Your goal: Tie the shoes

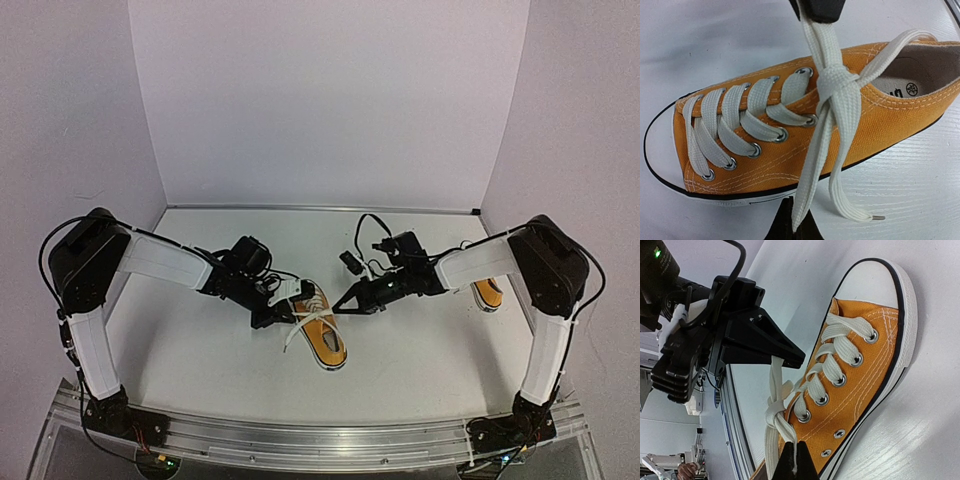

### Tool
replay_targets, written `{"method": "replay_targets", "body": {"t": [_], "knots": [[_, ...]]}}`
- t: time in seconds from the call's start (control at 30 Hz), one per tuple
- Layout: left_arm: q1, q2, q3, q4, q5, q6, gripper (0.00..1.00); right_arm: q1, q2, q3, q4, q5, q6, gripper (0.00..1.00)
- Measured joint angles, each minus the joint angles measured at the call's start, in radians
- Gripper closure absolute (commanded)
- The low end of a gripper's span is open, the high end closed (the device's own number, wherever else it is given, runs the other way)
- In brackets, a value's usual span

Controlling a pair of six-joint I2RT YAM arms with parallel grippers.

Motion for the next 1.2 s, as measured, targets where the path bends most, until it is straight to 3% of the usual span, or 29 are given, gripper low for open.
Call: {"method": "replay_targets", "body": {"t": [1.2], "knots": [[0.021, -0.048, -0.024, -0.011, -0.031, 0.006, 1.00, -0.017, -0.125, -0.171, 0.070, 0.108, 0.023, 1.00]]}}
